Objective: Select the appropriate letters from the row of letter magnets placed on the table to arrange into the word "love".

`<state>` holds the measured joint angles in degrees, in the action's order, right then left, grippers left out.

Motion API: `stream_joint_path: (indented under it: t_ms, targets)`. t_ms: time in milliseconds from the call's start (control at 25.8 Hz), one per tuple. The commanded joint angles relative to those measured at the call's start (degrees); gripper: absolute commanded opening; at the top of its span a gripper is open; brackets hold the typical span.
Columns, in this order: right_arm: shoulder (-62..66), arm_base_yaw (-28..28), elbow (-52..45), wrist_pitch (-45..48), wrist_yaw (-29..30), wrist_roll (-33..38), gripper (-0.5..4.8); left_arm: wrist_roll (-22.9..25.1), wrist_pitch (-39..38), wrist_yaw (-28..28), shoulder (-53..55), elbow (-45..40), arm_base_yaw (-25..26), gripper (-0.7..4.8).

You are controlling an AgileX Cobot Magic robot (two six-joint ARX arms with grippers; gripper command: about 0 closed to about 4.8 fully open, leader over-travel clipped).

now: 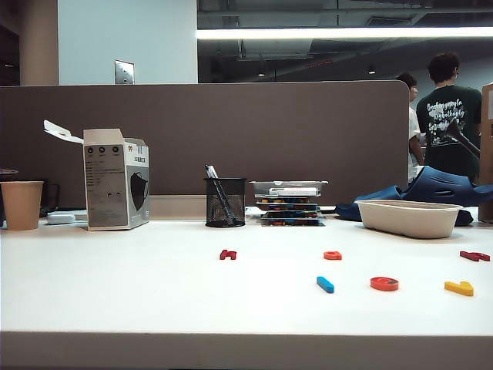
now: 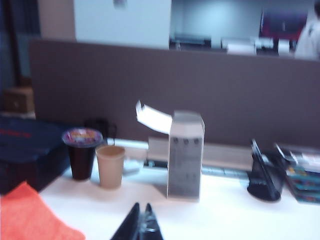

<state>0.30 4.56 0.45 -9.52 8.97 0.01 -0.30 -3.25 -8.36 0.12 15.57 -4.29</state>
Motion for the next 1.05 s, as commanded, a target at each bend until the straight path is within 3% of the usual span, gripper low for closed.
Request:
stream_joint_path:
  t_ms: [39,233,349,1047]
  targets:
    - [-0.4,0.1,-0.5,1.6,-1.4,-0.8,-0.08,1.2,4.1,4.5,0.2,-5.4,0.1,-0.05]
    - [-0.4,0.1,-0.5,1.6,-1.5,-1.8,-0.08,1.9,12.7,8.6,0.2,-14.7,0.1,-0.06]
    - [-0.4,0.1,-0.5,0.5,-1.4,-1.8,0.02,3.5,11.2,8.6,0.2,-15.1,0.1,-0.05]
    - [-0.4,0.1,-0.5,0.5,-1.4,-1.8,0.03,2.9,10.1,8.6,0.2,-15.1,0.1,-0.05]
